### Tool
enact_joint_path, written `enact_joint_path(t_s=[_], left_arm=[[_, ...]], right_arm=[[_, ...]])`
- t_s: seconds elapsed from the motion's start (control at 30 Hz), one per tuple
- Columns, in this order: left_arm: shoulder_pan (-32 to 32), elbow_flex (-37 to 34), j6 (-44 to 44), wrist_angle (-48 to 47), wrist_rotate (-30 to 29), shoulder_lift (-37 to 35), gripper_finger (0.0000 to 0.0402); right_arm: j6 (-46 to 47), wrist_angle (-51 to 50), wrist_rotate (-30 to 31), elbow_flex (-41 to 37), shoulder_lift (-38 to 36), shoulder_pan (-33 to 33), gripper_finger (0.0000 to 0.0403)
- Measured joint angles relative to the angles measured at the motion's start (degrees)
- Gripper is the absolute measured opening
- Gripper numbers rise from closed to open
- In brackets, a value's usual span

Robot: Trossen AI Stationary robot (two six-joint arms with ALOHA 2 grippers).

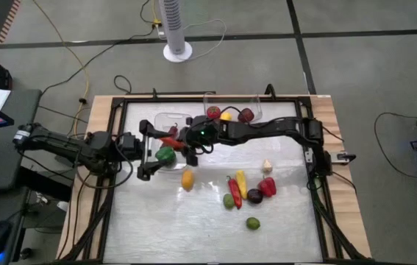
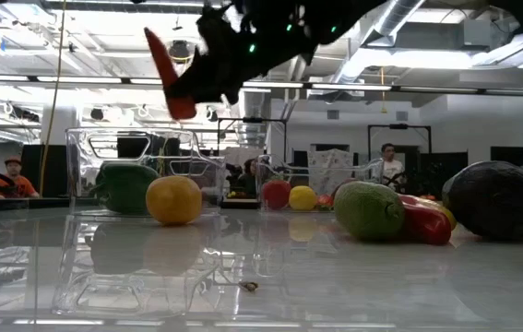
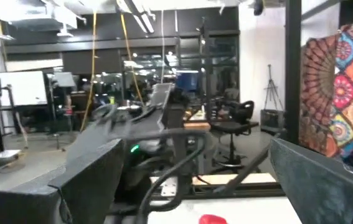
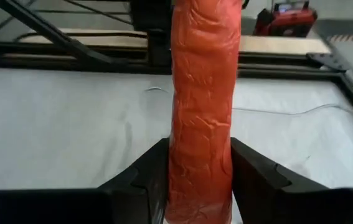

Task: Sort produce into baskets
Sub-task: Put the orange carrot into the left transparent bin, then put the white garlic into the left transparent bin

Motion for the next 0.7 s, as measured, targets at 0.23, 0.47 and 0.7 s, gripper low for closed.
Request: enact_joint_path(t_s=[0.23,0.47,0.7], left_arm=[[-2.66,-0.04,-1.02,-4.18,-3.20,-1.64,0.0387],[-4.34,-0.02,-0.43,-5.04,-6.46,-1.71,0.0387],[-4.39,-0.02,-0.41,-6.08,-9.11,-1.71,0.0387]], right_arm=[[-2.57,-1.64,-0.25,3.15,5.71,-1.50,0.0242],[-4.01,-14.43,-0.24,7.60,2.24,-1.80,0.0313],[-3.40,-26.15,-0.22,4.81,-5.60,2.79,0.0312]])
